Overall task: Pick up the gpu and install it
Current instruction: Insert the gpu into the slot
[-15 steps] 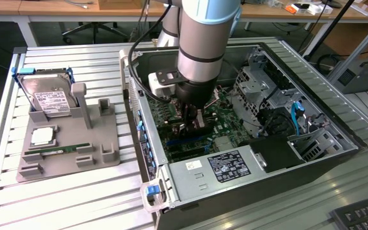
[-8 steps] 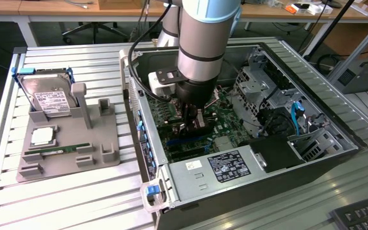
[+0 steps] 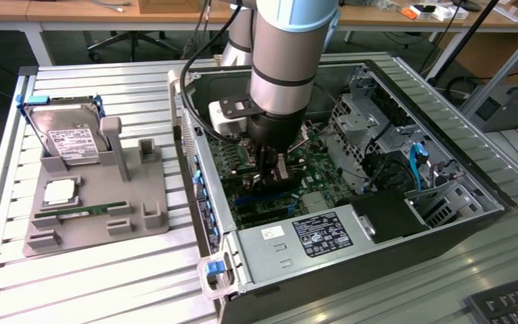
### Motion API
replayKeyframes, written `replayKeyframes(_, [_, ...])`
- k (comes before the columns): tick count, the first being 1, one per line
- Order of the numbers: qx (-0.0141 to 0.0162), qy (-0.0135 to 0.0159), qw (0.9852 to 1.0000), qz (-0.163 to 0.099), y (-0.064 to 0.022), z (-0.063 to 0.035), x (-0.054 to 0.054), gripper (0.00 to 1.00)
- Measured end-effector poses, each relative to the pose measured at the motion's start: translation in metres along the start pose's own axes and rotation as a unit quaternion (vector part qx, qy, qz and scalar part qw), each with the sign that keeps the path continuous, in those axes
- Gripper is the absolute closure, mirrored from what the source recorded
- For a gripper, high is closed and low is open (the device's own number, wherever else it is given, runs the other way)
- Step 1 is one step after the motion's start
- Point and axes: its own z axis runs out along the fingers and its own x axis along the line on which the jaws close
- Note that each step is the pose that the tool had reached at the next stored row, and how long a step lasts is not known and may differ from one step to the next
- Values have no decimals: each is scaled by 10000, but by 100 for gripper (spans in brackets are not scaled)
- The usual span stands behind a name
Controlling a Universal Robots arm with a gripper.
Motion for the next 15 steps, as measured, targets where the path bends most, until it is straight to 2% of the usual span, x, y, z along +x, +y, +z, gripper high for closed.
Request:
replayKeyframes(2, [0, 3, 10000, 0, 2, 41, -1, 73])
replayKeyframes(3, [4, 3, 10000, 0, -1, -14, 0, 73])
replayKeyframes(5, [2, 7, 10000, 67, -1, -20, 1, 73])
replayKeyframes(10, [2, 7, 10000, 67, 3, 49, -3, 73])
replayKeyframes(15, [3, 4, 10000, 67, 2, 44, -3, 73])
